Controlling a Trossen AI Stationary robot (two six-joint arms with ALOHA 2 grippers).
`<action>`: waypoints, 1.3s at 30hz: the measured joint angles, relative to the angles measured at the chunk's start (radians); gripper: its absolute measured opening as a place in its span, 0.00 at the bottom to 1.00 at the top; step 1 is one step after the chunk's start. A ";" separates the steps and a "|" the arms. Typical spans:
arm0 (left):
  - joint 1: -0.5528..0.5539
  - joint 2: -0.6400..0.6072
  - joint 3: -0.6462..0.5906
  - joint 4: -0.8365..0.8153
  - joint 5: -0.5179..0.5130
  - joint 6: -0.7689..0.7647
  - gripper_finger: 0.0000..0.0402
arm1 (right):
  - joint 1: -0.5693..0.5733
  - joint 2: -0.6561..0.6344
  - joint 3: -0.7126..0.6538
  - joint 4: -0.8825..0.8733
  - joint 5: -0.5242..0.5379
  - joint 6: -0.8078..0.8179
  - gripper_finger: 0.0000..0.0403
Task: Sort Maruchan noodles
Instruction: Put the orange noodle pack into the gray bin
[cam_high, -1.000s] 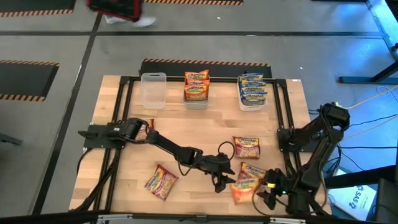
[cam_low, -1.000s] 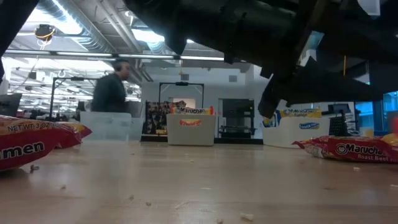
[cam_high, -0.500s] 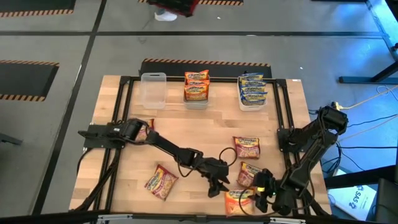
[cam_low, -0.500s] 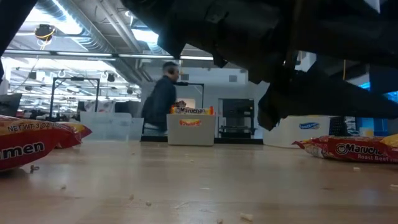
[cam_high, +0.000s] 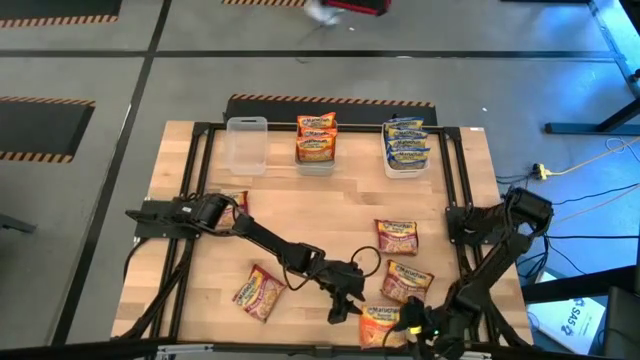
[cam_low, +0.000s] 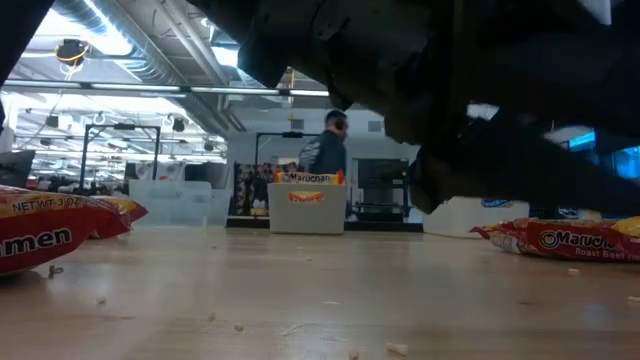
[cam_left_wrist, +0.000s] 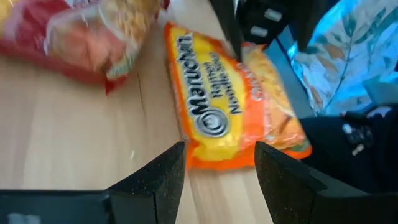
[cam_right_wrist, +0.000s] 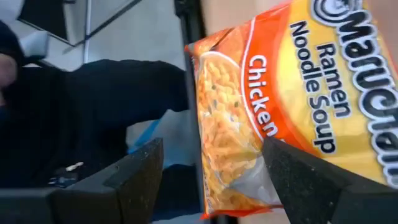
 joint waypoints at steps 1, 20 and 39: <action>0.000 0.000 0.000 -0.015 0.011 0.000 0.46 | -0.009 0.010 0.002 0.012 -0.005 -0.015 0.69; -0.092 -0.291 -0.097 -0.579 -0.283 0.064 0.45 | -0.383 0.101 0.038 0.041 0.069 -0.596 0.69; 0.084 -0.550 -0.508 -0.221 -0.280 -0.151 0.47 | -0.297 0.071 0.194 -0.136 0.186 -0.713 0.69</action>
